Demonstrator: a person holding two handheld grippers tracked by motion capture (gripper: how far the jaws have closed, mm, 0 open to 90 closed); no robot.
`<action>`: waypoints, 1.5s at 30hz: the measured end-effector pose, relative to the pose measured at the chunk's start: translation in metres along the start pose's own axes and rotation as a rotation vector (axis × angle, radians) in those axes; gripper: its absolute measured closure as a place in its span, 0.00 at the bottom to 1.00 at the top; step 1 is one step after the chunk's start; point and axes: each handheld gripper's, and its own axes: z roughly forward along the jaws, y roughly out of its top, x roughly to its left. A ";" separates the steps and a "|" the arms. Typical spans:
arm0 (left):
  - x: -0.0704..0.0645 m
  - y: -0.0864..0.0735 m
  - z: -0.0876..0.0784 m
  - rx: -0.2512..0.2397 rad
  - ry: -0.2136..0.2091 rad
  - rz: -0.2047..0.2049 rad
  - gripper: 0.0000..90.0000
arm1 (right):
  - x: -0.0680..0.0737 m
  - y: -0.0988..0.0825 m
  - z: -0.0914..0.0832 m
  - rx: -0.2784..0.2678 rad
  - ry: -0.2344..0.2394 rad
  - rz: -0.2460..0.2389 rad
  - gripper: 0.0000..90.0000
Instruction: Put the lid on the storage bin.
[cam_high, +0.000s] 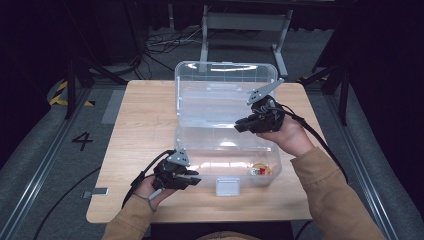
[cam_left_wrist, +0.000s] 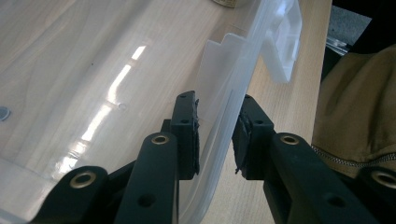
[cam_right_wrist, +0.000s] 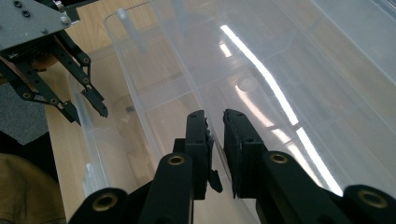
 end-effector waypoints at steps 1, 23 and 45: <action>0.000 0.000 0.000 0.000 0.000 0.000 0.81 | 0.001 -0.001 0.000 0.002 0.001 -0.002 0.89; 0.000 0.000 0.000 -0.001 0.002 0.000 0.81 | 0.014 -0.011 -0.002 -0.001 0.019 -0.021 0.90; -0.001 0.000 0.000 -0.006 0.005 0.001 0.80 | 0.026 -0.019 -0.001 0.015 0.049 -0.040 0.90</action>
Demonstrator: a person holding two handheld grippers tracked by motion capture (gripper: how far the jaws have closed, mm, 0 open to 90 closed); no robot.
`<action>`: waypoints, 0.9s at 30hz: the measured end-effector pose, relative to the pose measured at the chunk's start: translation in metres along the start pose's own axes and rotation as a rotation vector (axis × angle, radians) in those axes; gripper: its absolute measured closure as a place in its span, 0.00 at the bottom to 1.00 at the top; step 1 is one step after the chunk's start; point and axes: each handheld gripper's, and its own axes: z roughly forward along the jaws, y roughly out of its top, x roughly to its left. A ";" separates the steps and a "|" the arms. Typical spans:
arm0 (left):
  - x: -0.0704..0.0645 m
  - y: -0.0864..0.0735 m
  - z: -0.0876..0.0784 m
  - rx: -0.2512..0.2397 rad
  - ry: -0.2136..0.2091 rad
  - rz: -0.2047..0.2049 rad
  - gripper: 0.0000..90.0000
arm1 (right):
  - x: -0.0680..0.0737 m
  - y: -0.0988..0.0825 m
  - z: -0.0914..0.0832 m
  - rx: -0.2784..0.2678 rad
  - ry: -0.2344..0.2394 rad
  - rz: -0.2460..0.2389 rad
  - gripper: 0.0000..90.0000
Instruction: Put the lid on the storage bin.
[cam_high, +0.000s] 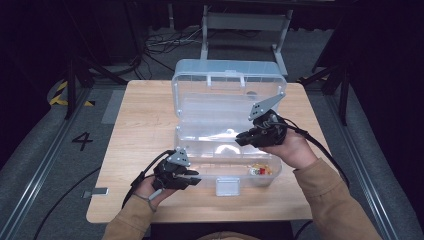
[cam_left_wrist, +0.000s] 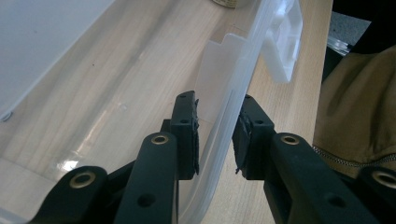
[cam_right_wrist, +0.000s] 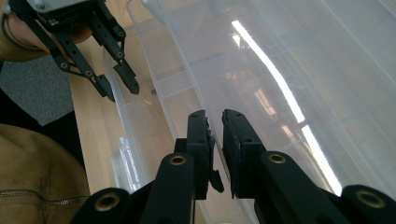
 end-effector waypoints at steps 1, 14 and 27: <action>0.000 0.000 0.000 0.000 0.000 0.000 0.80 | 0.001 0.000 0.000 0.002 0.003 -0.003 0.90; 0.000 0.000 0.000 0.000 0.002 0.001 0.80 | 0.007 -0.006 0.003 0.010 0.020 -0.012 0.90; 0.000 0.000 0.000 -0.003 0.004 0.004 0.80 | 0.016 -0.012 0.010 0.042 0.048 -0.023 0.91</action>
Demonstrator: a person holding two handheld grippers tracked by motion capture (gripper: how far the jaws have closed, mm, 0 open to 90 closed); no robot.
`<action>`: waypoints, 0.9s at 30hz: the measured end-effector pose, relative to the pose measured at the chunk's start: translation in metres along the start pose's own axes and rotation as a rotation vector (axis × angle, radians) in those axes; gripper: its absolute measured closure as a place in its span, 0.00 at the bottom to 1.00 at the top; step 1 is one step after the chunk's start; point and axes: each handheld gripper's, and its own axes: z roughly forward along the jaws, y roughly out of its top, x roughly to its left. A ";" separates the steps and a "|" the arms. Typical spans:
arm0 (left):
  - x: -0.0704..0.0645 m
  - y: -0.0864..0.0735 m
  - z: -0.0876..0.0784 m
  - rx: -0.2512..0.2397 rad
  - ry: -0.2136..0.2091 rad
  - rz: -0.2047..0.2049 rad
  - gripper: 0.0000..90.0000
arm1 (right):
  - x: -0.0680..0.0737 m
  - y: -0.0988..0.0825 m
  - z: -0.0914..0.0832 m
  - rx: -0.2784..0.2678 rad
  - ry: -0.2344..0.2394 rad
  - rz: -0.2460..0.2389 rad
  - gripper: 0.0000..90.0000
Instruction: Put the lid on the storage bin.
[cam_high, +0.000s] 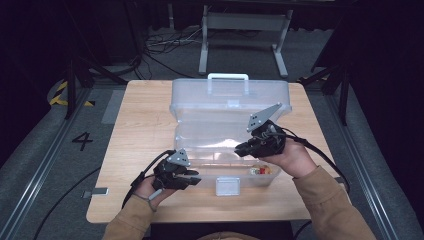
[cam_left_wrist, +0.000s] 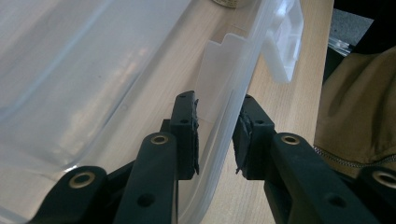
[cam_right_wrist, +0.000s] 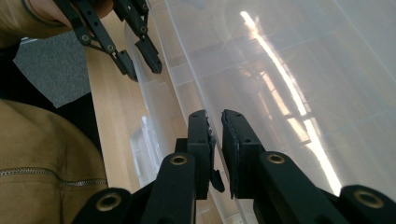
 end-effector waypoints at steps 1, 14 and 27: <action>0.000 0.000 0.000 -0.002 0.000 -0.001 0.80 | 0.001 0.000 0.001 0.006 0.001 -0.003 0.92; 0.000 -0.001 0.000 -0.004 0.000 -0.006 0.80 | 0.011 -0.004 0.008 0.008 -0.044 -0.036 0.93; -0.001 0.002 -0.007 0.003 -0.008 -0.017 0.72 | 0.011 -0.004 0.008 0.004 -0.044 -0.034 0.93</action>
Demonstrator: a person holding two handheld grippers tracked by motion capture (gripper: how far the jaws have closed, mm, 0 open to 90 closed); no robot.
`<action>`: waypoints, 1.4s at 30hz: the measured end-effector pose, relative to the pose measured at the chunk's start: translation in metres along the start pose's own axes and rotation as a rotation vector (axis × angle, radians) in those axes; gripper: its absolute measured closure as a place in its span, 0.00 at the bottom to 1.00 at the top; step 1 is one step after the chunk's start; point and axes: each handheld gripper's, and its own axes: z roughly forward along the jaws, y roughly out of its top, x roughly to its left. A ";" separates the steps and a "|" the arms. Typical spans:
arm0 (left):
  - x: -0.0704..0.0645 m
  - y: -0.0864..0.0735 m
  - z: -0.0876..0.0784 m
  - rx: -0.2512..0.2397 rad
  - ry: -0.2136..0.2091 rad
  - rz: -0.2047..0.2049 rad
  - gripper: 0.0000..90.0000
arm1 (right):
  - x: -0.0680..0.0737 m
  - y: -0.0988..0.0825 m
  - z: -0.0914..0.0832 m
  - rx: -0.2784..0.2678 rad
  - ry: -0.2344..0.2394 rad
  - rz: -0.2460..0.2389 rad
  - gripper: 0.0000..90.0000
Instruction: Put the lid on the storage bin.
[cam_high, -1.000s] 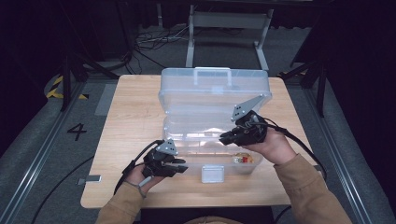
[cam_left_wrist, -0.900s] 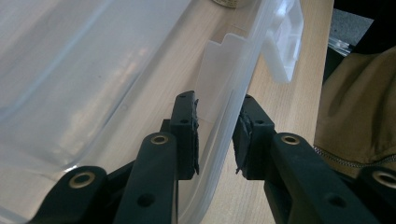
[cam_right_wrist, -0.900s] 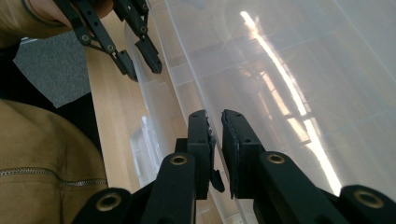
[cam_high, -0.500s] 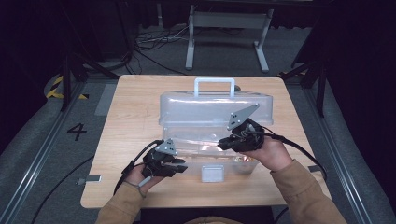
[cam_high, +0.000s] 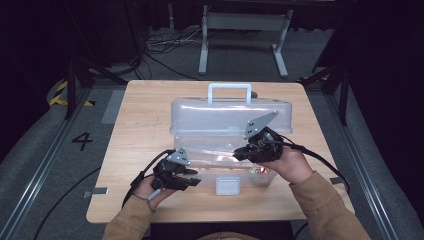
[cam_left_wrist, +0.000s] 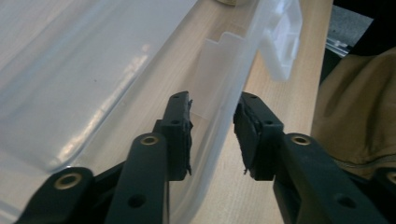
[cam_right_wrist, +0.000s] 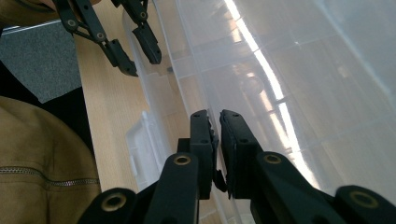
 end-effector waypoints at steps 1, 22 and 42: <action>-0.001 0.000 -0.004 -0.015 0.005 0.003 0.71 | 0.000 0.000 0.000 0.000 -0.001 -0.001 0.93; -0.003 0.007 -0.055 -0.228 0.004 -0.022 0.74 | 0.000 0.000 0.000 0.003 0.000 0.003 0.93; 0.000 0.021 -0.098 -0.449 0.087 -0.129 0.85 | 0.001 -0.002 0.001 0.001 0.000 0.006 0.92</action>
